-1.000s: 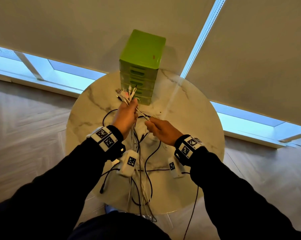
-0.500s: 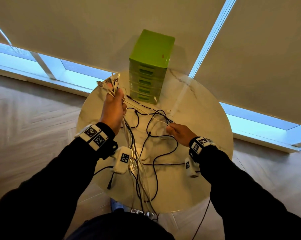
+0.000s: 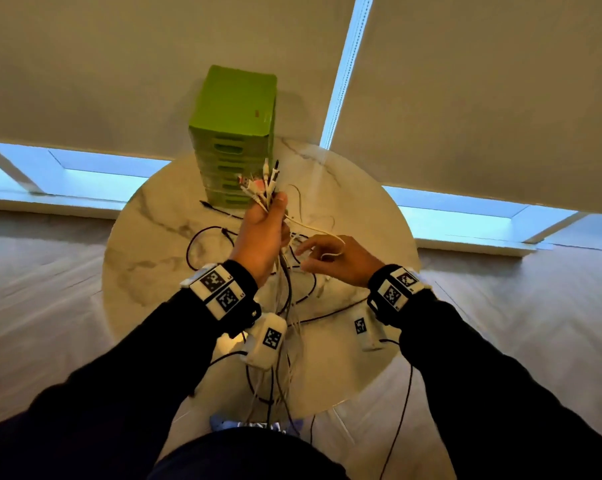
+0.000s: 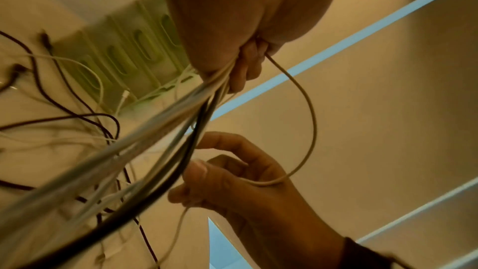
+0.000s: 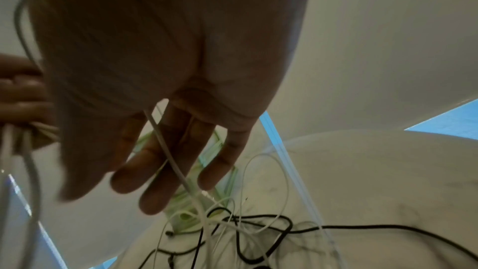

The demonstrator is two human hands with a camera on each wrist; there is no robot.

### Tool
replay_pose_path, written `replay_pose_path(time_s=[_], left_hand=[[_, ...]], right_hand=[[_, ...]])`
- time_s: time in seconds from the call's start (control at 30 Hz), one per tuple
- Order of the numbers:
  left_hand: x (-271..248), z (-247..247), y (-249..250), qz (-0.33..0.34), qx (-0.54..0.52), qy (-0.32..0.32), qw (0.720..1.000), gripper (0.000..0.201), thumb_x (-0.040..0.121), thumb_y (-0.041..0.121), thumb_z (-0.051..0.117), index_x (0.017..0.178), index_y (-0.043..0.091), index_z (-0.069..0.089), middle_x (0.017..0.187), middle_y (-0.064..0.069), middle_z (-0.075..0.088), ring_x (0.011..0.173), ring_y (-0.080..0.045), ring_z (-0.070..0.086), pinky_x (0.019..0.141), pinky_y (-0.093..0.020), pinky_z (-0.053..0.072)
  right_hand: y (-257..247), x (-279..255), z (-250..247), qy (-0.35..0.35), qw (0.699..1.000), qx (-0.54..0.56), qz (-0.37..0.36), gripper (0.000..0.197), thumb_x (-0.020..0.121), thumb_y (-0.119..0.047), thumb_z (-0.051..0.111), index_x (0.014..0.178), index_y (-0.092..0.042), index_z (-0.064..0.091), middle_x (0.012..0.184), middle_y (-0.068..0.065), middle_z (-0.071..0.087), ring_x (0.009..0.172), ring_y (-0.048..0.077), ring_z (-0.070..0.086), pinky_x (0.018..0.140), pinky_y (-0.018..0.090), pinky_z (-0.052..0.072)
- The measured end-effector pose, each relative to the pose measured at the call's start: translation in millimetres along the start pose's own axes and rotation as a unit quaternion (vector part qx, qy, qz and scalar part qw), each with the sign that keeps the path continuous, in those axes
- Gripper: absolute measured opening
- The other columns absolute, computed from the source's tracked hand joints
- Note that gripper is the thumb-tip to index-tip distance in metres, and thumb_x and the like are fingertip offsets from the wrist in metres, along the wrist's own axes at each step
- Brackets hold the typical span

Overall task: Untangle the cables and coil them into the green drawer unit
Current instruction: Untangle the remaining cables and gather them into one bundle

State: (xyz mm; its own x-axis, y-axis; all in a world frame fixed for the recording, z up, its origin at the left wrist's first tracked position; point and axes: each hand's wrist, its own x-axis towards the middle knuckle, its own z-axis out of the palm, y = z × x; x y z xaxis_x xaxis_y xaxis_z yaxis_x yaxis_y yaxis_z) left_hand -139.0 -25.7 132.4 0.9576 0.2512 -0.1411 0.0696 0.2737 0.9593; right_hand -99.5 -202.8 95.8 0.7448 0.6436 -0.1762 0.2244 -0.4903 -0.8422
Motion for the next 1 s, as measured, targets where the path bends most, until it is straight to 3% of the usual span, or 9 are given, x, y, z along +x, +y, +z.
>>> replay_pose_path(time_s=[0.2, 0.27, 0.33, 0.4, 0.5, 0.67, 0.77, 0.87, 1.0], left_hand=[[4, 44, -18, -0.01, 0.089, -0.051, 0.995, 0.024, 0.106, 0.037, 0.046, 0.115, 0.015, 0.05, 0.069, 0.007, 0.038, 0.056, -0.008, 0.037, 0.054, -0.027, 0.036], [2, 56, -23, -0.011, 0.088, -0.068, 0.994, 0.015, 0.105, 0.038, 0.046, 0.107, 0.024, 0.05, 0.066, 0.011, 0.041, 0.056, -0.008, 0.037, 0.055, -0.028, 0.036], [-3, 70, -25, -0.012, 0.094, -0.088, 0.992, 0.013, 0.105, 0.037, 0.046, 0.106, 0.025, 0.051, 0.064, 0.013, 0.042, 0.055, -0.008, 0.037, 0.055, -0.027, 0.036], [-8, 84, -27, -0.012, 0.105, -0.104, 0.989, 0.012, 0.106, 0.036, 0.046, 0.101, 0.027, 0.05, 0.066, 0.01, 0.041, 0.055, -0.008, 0.037, 0.055, -0.028, 0.037], [-15, 100, -27, -0.025, 0.08, -0.14, 0.987, 0.013, 0.107, 0.03, 0.045, 0.097, 0.022, 0.049, 0.067, 0.006, 0.038, 0.05, -0.007, 0.033, 0.051, -0.026, 0.034], [-26, 118, -24, -0.077, 0.005, -0.199, 0.977, 0.021, 0.109, 0.026, 0.039, 0.096, 0.013, 0.048, 0.062, 0.008, 0.033, 0.049, -0.008, 0.024, 0.046, -0.021, 0.024], [-33, 124, -19, -0.107, -0.033, -0.243, 0.964, 0.024, 0.11, 0.026, 0.038, 0.092, 0.014, 0.049, 0.062, 0.007, 0.031, 0.051, -0.008, 0.022, 0.047, -0.021, 0.022], [-35, 126, -18, -0.13, -0.071, -0.273, 0.95, 0.026, 0.109, 0.025, 0.038, 0.087, 0.015, 0.048, 0.064, 0.005, 0.032, 0.05, -0.007, 0.022, 0.049, -0.021, 0.022], [-35, 124, -24, -0.162, -0.098, -0.289, 0.938, 0.028, 0.109, 0.025, 0.038, 0.085, 0.015, 0.049, 0.063, 0.005, 0.035, 0.048, -0.006, 0.026, 0.048, -0.02, 0.027]], right_hand=[[-16, -79, -28, 0.066, 0.994, 0.088, 0.022, 0.052, 0.072, -0.018, 0.09, 0.116, -0.017, 0.062, 0.075, 0.01, 0.071, 0.077, 0.027, 0.07, 0.086, 0.039, 0.057], [-17, -95, -34, 0.114, 0.988, 0.104, 0.032, 0.042, 0.081, -0.017, 0.082, 0.117, -0.013, 0.06, 0.069, 0.005, 0.065, 0.064, 0.023, 0.062, 0.073, 0.035, 0.058], [-17, -109, -38, 0.176, 0.981, 0.076, 0.026, 0.017, 0.097, -0.019, 0.063, 0.11, -0.008, 0.063, 0.073, -0.01, 0.064, 0.061, 0.009, 0.053, 0.063, 0.022, 0.049], [-12, -121, -42, 0.222, 0.974, 0.04, 0.027, 0.024, 0.104, -0.023, 0.051, 0.1, -0.007, 0.069, 0.084, -0.017, 0.066, 0.065, -0.001, 0.053, 0.066, 0.011, 0.042], [4, -141, -50, 0.218, 0.972, -0.049, 0.076, 0.025, 0.104, -0.031, 0.051, 0.093, -0.017, 0.069, 0.075, -0.017, 0.061, 0.067, -0.001, 0.054, 0.067, 0.011, 0.039], [59, -182, -57, 0.145, 0.939, -0.17, 0.262, 0.017, 0.107, -0.034, 0.041, 0.103, -0.021, 0.051, 0.074, -0.007, 0.056, 0.062, 0.011, 0.053, 0.062, 0.028, 0.042], [106, -214, -50, 0.119, 0.906, -0.186, 0.36, 0.013, 0.105, -0.031, 0.042, 0.097, -0.025, 0.051, 0.093, 0.005, 0.066, 0.083, 0.026, 0.062, 0.074, 0.035, 0.046], [138, -243, -29, 0.086, 0.876, -0.168, 0.444, 0.012, 0.103, -0.029, 0.044, 0.1, -0.024, 0.054, 0.107, 0.009, 0.067, 0.094, 0.028, 0.061, 0.083, 0.035, 0.045], [140, -245, -1, 0.123, 0.902, -0.128, 0.395, 0.036, 0.095, -0.014, 0.056, 0.131, -0.016, 0.054, 0.132, 0.009, 0.056, 0.121, 0.025, 0.055, 0.097, 0.027, 0.038]])
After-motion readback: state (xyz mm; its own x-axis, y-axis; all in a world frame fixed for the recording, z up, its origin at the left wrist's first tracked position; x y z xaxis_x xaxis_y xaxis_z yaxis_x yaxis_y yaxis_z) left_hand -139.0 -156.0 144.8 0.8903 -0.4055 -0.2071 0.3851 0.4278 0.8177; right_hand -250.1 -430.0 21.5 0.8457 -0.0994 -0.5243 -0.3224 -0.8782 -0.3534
